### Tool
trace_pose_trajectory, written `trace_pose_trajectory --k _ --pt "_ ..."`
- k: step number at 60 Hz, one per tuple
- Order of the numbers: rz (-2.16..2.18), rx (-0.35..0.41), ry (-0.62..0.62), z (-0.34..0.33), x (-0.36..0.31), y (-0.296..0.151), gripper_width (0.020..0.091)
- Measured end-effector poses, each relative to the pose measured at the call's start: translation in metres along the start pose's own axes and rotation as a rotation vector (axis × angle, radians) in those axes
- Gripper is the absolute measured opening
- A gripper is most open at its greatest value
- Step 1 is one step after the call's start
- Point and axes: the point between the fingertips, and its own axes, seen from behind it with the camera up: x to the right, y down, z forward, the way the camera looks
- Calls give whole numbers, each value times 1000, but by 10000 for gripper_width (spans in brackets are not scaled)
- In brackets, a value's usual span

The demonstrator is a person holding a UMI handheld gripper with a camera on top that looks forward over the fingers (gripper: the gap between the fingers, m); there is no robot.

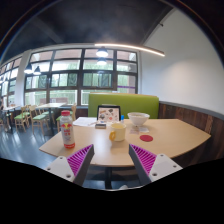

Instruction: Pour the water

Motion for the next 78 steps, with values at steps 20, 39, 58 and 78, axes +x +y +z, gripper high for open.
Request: trace_pose_trajectory --k 20,39,58,78 --pt "32 36 -116 7 -45 -2 795" --pt "39 182 -182 80 -170 -8 783" --pt "-8 159 -85 192 -226 -22 786" --pt "-35 122 -122 230 -224 -25 381"
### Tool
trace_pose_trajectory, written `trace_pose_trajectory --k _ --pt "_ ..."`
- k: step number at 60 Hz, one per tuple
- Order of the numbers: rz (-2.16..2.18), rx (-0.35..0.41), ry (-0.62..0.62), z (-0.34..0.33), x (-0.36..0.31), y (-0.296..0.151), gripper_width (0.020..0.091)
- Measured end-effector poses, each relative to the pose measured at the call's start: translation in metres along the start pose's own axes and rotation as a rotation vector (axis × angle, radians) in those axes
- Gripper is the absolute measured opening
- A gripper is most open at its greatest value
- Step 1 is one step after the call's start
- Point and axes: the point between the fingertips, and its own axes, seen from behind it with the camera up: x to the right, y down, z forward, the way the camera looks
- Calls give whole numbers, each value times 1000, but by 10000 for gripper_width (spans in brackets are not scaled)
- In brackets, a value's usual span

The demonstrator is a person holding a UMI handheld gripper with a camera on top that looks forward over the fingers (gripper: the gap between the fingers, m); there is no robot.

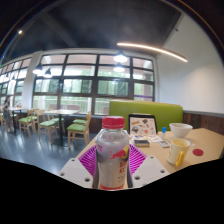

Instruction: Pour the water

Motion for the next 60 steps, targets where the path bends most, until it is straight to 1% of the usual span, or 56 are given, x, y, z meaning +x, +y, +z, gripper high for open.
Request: trace_pose_trajectory --k 2,10,13,16,17,22,25,29,34,38,39,42,46,50,55,56,58,60 --pt "-20 -1 -23 -4 -10 -3 377" --pt "-71 2 -79 4 -12 -3 374" --pt "-44 -14 -91 9 -11 -4 374" --pt "9 -11 -101 9 -12 -14 374" --pt "35 -9 -110 18 -5 -16 374" --pt "266 -12 -130 27 12 -36 375" --pt "463 -18 -150 41 33 -40 374" --pt "775 -18 -158 47 60 -58 375" --pt "1155 19 -153 59 108 -62 374" --pt "1446 24 -125 63 140 -65 374" --pt "1512 34 -107 66 143 -67 377" --pt "1679 66 -117 68 166 -62 377" --pt "1896 86 -106 63 181 -64 376" --pt "2048 88 -68 65 193 -54 382" --pt "2097 152 3 60 217 -46 387" --pt "2110 158 20 45 216 -51 389" --pt "2142 176 23 50 221 -51 388" --pt "2186 187 16 45 223 -51 402"
